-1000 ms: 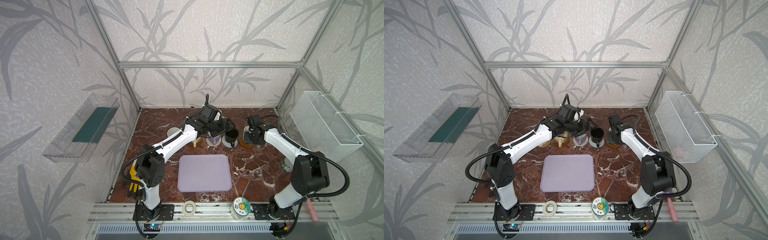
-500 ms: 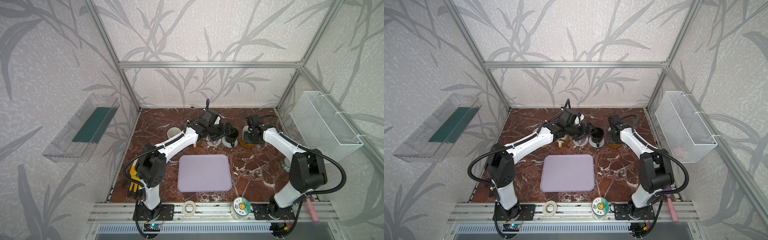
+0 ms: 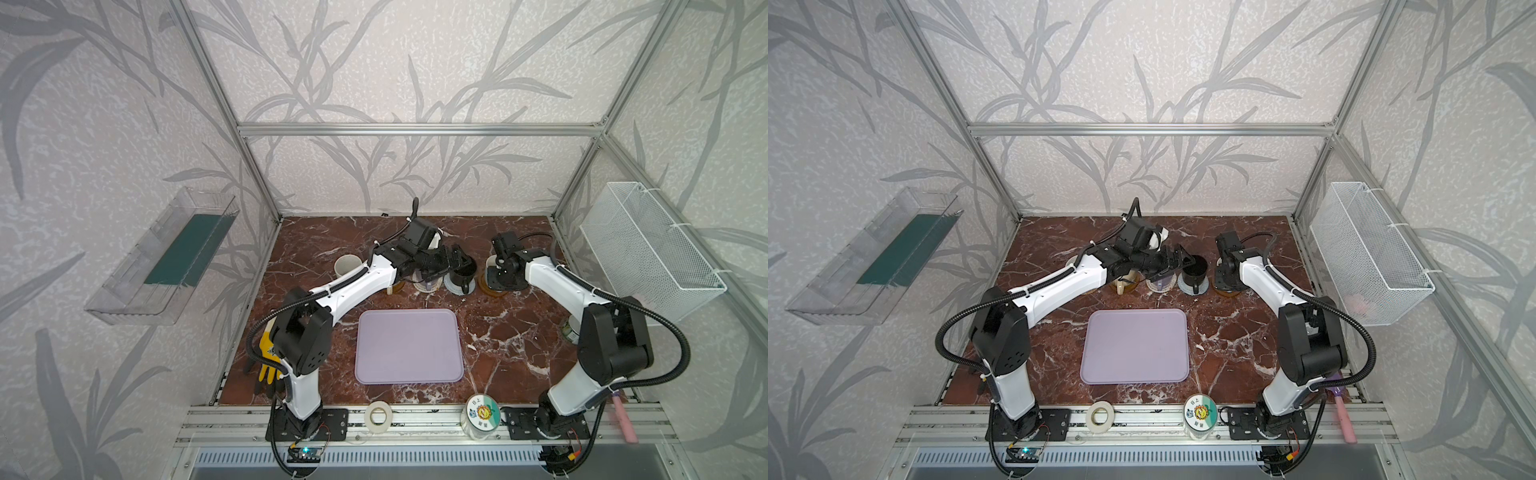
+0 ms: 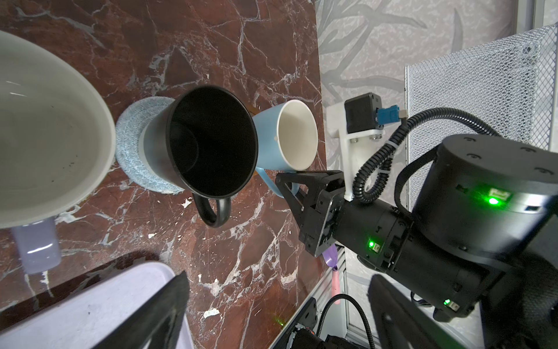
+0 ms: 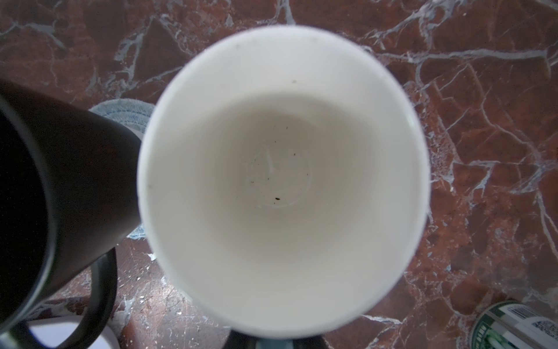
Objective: Place cups on coasters
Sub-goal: Place the cup on the coaster.
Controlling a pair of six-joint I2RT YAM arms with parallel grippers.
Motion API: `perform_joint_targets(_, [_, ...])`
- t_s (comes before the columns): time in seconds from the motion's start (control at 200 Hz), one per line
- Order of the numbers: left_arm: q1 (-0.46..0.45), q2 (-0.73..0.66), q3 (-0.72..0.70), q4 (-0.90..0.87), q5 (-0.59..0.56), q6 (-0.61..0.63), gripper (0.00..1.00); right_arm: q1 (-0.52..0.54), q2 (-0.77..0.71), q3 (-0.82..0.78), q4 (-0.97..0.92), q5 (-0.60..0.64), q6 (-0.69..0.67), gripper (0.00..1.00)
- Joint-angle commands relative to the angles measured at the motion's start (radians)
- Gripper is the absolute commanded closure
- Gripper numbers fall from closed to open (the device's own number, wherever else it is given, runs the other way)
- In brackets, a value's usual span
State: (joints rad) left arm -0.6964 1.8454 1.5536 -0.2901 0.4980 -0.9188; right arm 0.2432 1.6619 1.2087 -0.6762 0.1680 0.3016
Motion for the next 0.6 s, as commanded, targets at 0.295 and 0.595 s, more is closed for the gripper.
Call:
perform_joint_targets(0.295, [-0.005, -0.036, -0.015, 0.038, 0.004, -0.025, 0.06, -0.005, -0.009, -0.025, 0.002, 0.028, -0.018, 0.87])
perform_joint_targets(0.595, [-0.006, -0.04, -0.009, 0.041, -0.006, -0.029, 0.06, -0.007, -0.001, -0.023, -0.014, 0.036, -0.02, 0.76])
